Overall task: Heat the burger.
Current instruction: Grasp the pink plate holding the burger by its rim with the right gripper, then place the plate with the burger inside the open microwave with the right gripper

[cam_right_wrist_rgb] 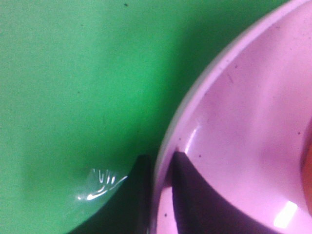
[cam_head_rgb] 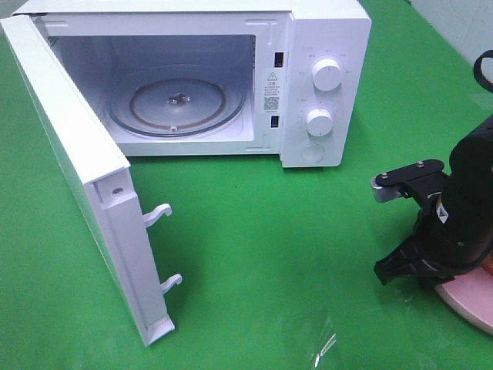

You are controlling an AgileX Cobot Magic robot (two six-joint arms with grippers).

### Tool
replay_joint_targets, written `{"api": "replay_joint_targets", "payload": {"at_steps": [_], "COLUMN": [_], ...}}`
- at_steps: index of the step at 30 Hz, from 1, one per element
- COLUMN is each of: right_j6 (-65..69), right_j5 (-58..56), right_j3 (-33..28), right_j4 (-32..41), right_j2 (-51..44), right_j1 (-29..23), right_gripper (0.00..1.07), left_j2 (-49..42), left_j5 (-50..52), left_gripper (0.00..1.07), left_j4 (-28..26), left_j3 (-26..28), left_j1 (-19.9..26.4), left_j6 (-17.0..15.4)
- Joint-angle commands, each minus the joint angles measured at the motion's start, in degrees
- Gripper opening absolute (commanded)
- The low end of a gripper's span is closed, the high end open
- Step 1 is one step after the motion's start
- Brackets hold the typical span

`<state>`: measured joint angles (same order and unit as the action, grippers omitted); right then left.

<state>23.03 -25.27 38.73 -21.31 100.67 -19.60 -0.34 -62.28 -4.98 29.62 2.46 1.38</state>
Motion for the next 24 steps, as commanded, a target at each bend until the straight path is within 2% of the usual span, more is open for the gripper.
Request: {"api": "replay_joint_targets", "payload": {"at_steps": [1, 9, 15, 24], "right_j6": [0.5, 1.1, 7.7, 8.8], "right_j5": [-0.5, -3.4, -9.5, -13.1], "right_j3": [-0.6, -0.6, -0.6, -0.6], "right_j4": [-0.2, -1.1, -7.2, -8.9], "right_j2": [1.4, -0.5, -4.1, -6.6], "right_j1": [0.2, -1.3, -4.3, -7.2], "right_gripper": [0.0, 0.0, 0.0, 0.0], "left_j2": [-0.9, -0.9, -0.9, -0.9], "left_j5": [1.0, 1.0, 1.0, 1.0], "left_gripper": [0.98, 0.98, 0.98, 0.98], "left_j4": [-0.2, -0.2, -0.2, -0.2], "left_j3": [0.0, 0.0, 0.0, 0.0], "left_j1": [-0.2, -0.2, -0.2, -0.2], "left_j6": [-0.1, -0.1, -0.1, -0.1]}}
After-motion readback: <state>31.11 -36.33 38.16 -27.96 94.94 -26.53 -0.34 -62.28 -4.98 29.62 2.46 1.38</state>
